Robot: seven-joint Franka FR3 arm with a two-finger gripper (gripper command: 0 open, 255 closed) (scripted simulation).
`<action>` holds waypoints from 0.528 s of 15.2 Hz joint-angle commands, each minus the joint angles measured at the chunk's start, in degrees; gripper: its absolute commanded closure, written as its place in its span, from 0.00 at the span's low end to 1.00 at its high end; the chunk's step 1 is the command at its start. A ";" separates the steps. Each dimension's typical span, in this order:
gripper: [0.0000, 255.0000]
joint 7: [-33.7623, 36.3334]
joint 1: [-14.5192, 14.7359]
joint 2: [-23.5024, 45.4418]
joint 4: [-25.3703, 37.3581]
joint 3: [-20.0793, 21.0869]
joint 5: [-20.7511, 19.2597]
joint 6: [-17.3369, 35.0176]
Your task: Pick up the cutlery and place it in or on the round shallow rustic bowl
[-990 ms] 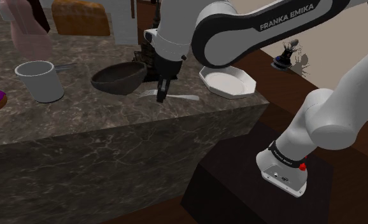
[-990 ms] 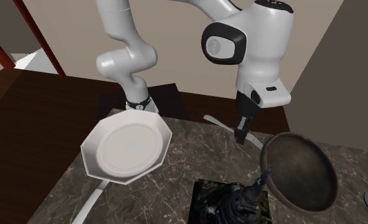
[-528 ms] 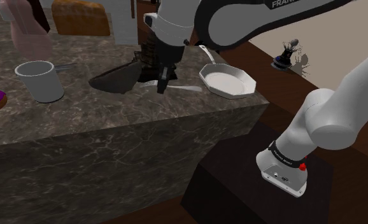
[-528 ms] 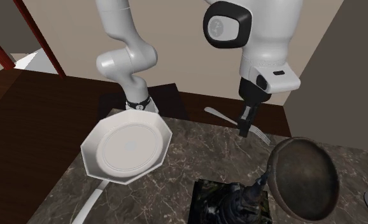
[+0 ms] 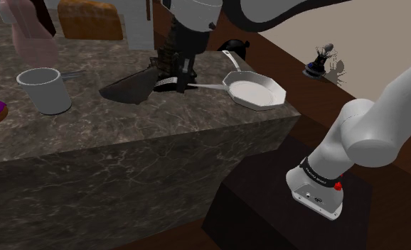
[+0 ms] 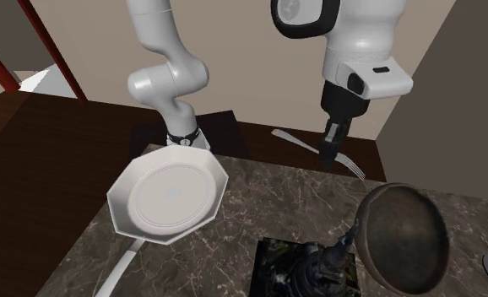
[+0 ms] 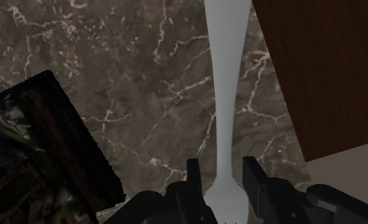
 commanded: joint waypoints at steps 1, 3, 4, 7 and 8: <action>1.00 -0.13 -0.03 0.02 1.77 -0.04 0.01 -1.75; 1.00 -0.28 -0.05 -0.15 3.14 -0.10 0.10 -3.27; 1.00 -0.35 -0.06 -0.22 3.84 -0.12 0.14 -4.04; 1.00 -0.54 -0.09 -0.34 6.03 -0.19 0.21 -6.33; 1.00 -0.60 -0.10 -0.35 6.78 -0.21 0.23 -7.10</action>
